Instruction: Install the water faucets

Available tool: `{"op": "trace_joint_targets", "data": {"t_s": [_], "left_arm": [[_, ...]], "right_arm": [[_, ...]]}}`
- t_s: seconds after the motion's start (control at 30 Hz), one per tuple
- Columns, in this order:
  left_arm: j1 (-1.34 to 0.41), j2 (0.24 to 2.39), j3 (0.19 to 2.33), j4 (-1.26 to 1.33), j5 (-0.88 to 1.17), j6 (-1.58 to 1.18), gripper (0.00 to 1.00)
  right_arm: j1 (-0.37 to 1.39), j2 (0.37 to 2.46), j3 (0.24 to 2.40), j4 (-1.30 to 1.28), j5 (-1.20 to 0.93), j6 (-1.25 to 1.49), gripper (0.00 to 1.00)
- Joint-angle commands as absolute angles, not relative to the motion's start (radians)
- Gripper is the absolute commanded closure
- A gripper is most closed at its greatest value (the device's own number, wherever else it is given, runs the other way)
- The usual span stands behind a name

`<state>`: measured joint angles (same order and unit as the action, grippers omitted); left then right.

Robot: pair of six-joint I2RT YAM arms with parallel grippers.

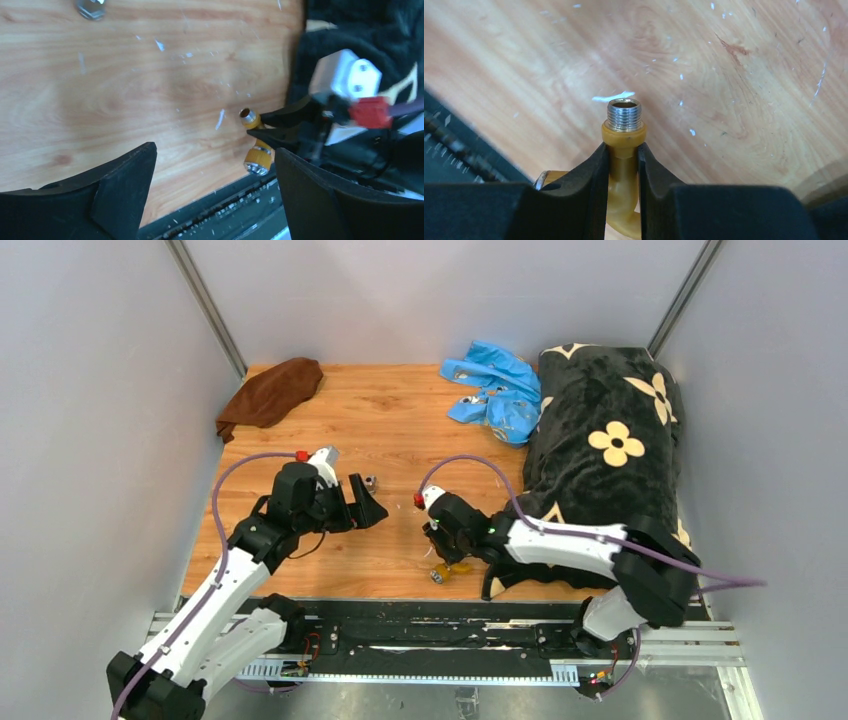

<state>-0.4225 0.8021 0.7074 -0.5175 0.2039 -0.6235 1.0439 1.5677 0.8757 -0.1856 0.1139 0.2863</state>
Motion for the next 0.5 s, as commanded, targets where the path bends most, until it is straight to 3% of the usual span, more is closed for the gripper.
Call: {"op": "trace_joint_targets", "data": {"t_s": [0.0, 0.17, 0.47], "left_arm": [[-0.427, 0.788, 0.637, -0.406, 0.413, -0.680, 0.12], [-0.439, 0.847, 0.506, -0.164, 0.613, -0.847, 0.13], [-0.547, 0.920, 0.474, -0.027, 0.646, -0.905, 0.10]], "right_arm": [[1.044, 1.371, 0.769, -0.056, -0.059, 0.037, 0.99], [1.045, 1.207, 0.655, 0.058, -0.238, -0.089, 0.99], [1.045, 1.101, 0.531, 0.233, -0.314, -0.227, 0.99]]}}
